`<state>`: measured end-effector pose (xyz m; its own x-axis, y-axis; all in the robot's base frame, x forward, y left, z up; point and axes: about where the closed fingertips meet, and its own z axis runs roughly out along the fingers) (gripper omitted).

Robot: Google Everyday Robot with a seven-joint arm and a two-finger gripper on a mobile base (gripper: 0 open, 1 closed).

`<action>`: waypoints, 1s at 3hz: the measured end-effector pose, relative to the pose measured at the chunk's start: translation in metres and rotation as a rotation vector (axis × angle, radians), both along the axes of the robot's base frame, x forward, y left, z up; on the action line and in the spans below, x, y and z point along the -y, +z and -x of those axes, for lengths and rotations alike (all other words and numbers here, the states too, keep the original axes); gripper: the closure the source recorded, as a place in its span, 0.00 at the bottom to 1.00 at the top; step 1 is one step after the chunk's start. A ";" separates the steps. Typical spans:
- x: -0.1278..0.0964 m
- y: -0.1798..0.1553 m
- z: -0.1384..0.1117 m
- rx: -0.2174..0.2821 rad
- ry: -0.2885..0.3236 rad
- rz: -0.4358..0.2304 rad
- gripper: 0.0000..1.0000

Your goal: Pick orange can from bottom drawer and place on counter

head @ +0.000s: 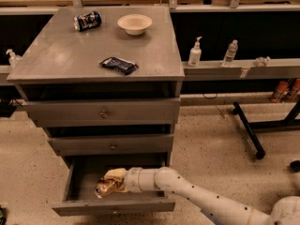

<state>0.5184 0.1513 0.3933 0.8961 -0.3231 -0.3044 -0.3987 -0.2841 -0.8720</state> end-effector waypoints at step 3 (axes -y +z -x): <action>0.050 0.182 -0.032 -0.038 -0.086 0.109 1.00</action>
Offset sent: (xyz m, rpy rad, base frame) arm 0.0532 -0.0611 0.2171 -0.1609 0.0685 -0.0918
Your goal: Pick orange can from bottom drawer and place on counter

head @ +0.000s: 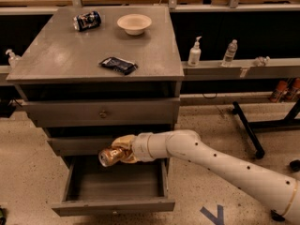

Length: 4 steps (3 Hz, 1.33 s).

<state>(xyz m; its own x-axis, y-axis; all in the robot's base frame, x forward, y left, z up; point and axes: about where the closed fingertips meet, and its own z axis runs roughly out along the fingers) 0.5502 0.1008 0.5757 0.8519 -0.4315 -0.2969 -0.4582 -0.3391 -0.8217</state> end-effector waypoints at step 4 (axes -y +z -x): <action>0.037 0.129 -0.019 0.137 -0.047 0.045 1.00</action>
Offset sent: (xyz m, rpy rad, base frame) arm -0.0021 -0.0216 0.0694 -0.0349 -0.0331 -0.0491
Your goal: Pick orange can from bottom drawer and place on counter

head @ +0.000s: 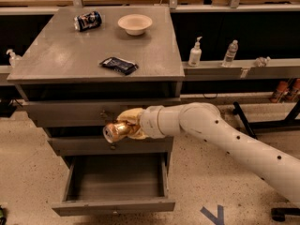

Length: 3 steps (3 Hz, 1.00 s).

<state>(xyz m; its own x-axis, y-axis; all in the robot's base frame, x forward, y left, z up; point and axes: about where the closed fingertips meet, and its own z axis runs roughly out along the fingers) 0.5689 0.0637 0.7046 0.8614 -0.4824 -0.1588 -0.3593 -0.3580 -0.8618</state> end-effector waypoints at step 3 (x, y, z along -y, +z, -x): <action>0.022 0.170 -0.064 0.162 0.068 -0.018 1.00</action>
Offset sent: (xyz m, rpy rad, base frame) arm 0.0547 -0.0213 0.1807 0.1003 -0.1764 0.1550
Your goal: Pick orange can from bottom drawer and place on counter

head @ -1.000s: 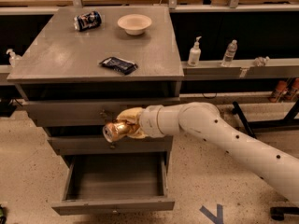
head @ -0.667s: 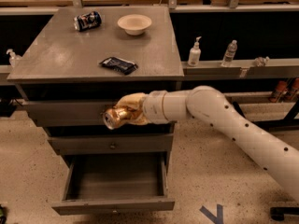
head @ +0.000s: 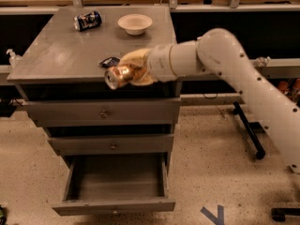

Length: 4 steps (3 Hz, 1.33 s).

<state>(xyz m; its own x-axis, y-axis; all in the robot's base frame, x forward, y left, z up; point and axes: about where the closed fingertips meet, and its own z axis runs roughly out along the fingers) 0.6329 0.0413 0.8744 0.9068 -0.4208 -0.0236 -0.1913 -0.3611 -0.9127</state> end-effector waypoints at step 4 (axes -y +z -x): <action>0.085 0.097 -0.122 -0.028 -0.375 0.184 1.00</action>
Offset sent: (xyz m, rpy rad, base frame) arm 0.0965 -0.0854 0.1150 -0.1283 -0.0378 -0.3419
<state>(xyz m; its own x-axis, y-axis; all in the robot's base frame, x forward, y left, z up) 0.7545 -0.0435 0.9714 0.6900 -0.7213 0.0603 -0.3644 -0.4182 -0.8321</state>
